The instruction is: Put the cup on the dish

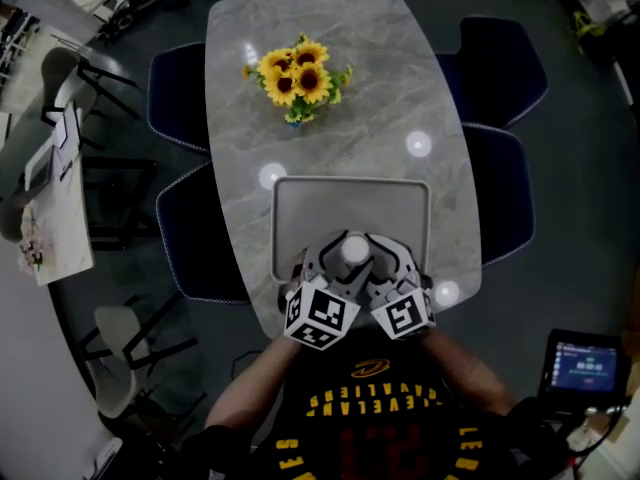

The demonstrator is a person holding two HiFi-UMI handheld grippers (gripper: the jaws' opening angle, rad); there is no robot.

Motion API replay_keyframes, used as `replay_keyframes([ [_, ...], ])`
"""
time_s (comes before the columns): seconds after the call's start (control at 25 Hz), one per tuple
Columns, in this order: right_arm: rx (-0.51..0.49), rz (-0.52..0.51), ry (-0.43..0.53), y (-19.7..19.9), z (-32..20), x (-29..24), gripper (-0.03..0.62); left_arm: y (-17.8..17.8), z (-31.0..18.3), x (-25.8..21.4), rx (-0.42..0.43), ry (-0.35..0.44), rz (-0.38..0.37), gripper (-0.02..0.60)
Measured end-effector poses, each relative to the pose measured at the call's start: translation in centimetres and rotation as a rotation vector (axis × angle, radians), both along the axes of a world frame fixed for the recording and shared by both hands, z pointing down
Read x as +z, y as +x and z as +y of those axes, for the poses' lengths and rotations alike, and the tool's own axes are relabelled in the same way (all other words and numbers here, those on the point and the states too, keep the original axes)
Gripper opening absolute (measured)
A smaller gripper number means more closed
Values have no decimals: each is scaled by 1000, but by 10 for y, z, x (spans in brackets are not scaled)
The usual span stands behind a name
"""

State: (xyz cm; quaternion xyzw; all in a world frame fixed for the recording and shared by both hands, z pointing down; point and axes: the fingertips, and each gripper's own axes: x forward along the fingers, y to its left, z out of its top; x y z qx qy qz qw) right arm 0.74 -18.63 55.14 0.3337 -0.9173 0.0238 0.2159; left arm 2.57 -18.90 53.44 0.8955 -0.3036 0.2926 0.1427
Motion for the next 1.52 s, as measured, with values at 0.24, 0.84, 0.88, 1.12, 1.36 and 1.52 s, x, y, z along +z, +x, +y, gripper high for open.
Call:
replay_keyframes([
  [0.24,-7,6,-23,0,-10,18,218,0,-10,18,-5,-19,-15,265],
  [0.84,-29,79,-87,1,-24,73,218,-1,-24,74,-19,-76,-58,265],
  [0.88,-30,89,-88,1,-24,76,218,-1,-24,78,-20,-79,-60,265],
  [1.12,-40,110,-101,-1,-23,95,218,-3,-23,95,-20,-92,-81,265],
  [1.36,-46,123,-119,-4,-22,98,218,-4,-21,104,-24,-109,-89,265],
  [1.52,-42,141,-118,-1,-24,102,218,-3,-24,107,-21,-107,-96,265],
])
